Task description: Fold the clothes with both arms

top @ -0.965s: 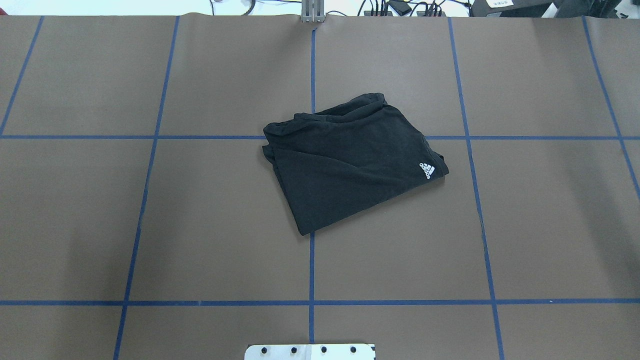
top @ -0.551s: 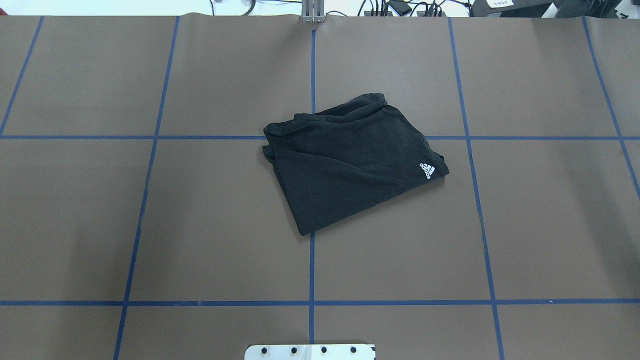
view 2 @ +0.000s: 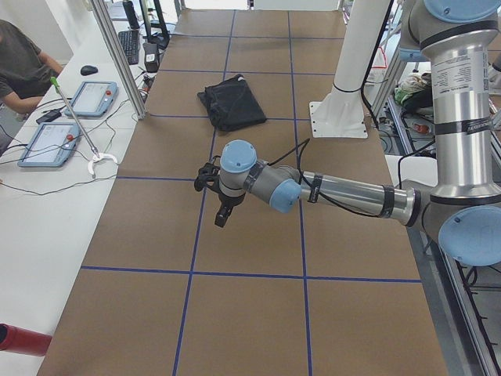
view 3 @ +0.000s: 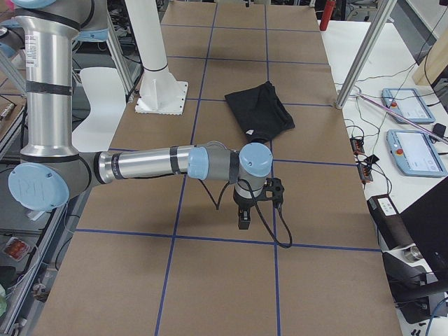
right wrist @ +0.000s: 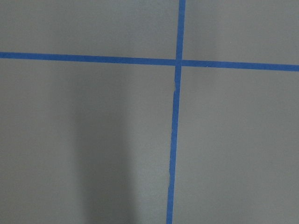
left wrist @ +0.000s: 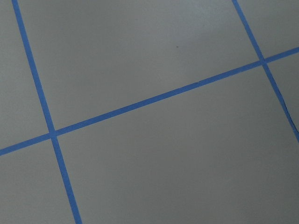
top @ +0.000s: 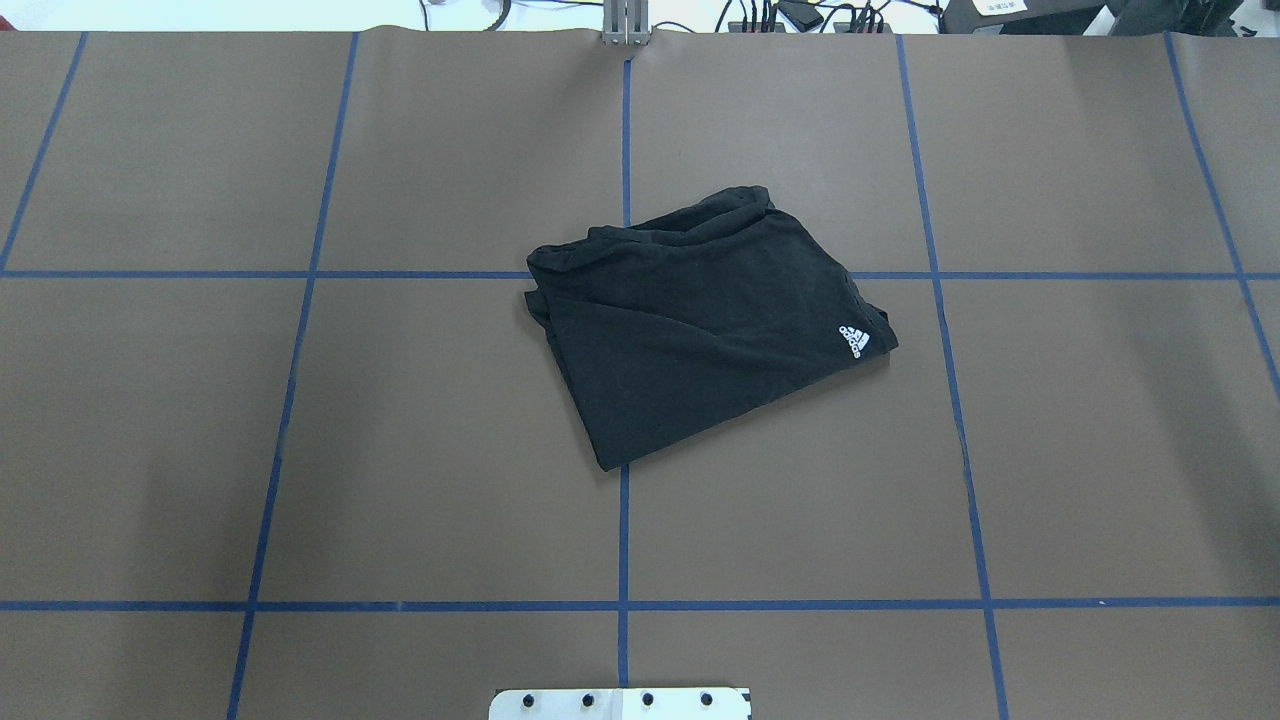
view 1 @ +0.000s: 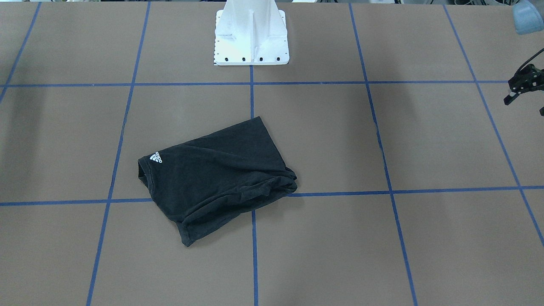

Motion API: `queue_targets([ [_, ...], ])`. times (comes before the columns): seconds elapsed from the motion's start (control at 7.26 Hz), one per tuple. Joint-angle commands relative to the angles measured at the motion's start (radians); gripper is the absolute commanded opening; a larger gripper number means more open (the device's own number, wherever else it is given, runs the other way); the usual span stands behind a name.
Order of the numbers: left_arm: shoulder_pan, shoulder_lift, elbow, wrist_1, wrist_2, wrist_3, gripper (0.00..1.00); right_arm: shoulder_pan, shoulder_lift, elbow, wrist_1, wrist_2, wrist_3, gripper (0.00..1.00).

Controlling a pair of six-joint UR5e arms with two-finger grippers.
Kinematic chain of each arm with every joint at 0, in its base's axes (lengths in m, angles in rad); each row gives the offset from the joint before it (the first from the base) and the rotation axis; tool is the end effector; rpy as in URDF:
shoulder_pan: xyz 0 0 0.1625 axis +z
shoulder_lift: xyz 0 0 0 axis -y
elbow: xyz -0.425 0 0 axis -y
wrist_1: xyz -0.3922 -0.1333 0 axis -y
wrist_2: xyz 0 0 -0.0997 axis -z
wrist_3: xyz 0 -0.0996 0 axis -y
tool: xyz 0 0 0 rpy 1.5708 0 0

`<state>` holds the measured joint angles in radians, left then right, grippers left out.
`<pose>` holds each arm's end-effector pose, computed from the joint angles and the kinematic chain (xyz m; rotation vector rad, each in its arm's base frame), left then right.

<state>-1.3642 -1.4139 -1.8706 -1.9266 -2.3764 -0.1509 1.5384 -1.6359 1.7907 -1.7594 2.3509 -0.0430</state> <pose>0.0306 -0.4455 0.5393 0.3239 0.8606 0.2525 0.0484 -0.4589 0.6003 -0.0279 -0.7803 -0.0583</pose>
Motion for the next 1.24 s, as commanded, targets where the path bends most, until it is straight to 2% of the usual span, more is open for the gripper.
queue_targets([
  [0.0,-0.001,0.003,0.002,0.0,0.002,0.001,1.0,-0.001,0.001,0.009,0.004,0.002,0.0,1.0],
  [1.1,-0.003,0.009,-0.007,-0.003,-0.004,-0.001,0.99,0.0,0.002,0.036,0.006,-0.004,0.002,1.0],
])
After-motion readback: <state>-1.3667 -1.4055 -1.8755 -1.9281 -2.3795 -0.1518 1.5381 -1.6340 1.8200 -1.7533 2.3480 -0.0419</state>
